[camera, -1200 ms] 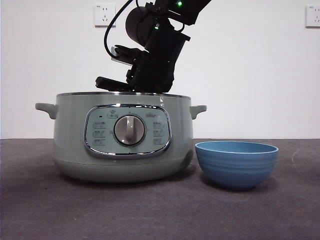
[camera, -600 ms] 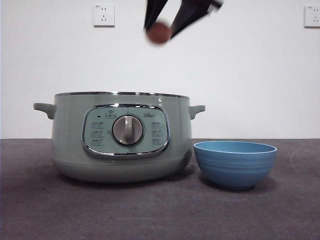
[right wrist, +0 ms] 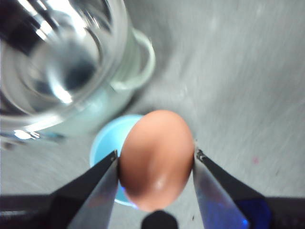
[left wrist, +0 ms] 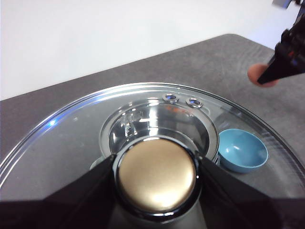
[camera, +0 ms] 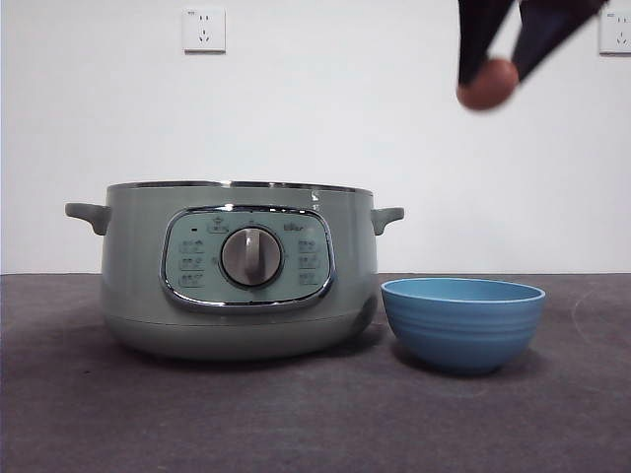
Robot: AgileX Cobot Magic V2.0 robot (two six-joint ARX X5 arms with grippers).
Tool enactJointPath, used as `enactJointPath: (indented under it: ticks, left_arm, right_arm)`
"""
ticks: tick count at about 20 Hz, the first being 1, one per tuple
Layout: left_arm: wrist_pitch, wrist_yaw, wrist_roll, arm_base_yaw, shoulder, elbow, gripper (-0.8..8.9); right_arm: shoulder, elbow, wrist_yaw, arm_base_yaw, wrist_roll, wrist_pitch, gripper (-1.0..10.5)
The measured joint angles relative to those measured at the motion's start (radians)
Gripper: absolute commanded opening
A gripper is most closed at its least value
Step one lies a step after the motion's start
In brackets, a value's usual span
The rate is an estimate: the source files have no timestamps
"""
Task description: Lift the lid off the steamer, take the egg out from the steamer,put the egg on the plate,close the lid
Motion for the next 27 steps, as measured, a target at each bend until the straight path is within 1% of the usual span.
enactJointPath:
  ticks: [4, 6, 7, 11, 14, 16, 17, 25, 27]
  left_arm:
    - [0.037, 0.014, 0.008, 0.0, 0.034, 0.0, -0.08]
    - [0.051, 0.031, 0.008, 0.0, 0.056, 0.0, -0.08]
    - [0.05, 0.035, 0.008, 0.0, 0.064, 0.0, -0.08]
    - [0.052, 0.042, 0.008, 0.0, 0.098, 0.0, -0.08]
    - [0.059, 0.042, 0.008, 0.0, 0.119, 0.0, -0.08]
    - [0.068, 0.042, 0.008, 0.0, 0.13, 0.0, -0.08]
    - [0.074, 0.042, 0.008, 0.0, 0.136, 0.0, -0.08]
    - [0.081, 0.042, 0.008, 0.0, 0.143, 0.0, -0.08]
    - [0.081, 0.042, 0.009, 0.0, 0.143, 0.0, -0.08]
  right_arm:
    - [0.0, -0.198, -0.031, -0.009, -0.006, 0.157, -0.2]
    - [0.0, -0.305, -0.089, -0.007, -0.006, 0.25, -0.2]
    - [0.0, -0.356, -0.1, -0.004, -0.005, 0.301, -0.2]
    - [0.002, -0.5, -0.103, 0.0, -0.005, 0.457, -0.2]
    - [0.027, -0.529, -0.106, 0.0, -0.005, 0.536, -0.2]
    - [0.064, -0.529, -0.148, 0.0, -0.006, 0.564, -0.2]
    - [0.09, -0.529, -0.153, 0.007, -0.006, 0.574, -0.2]
    - [0.188, -0.534, -0.147, 0.068, -0.021, 0.6, -0.2]
    - [0.196, -0.533, -0.109, 0.068, -0.021, 0.605, -0.1]
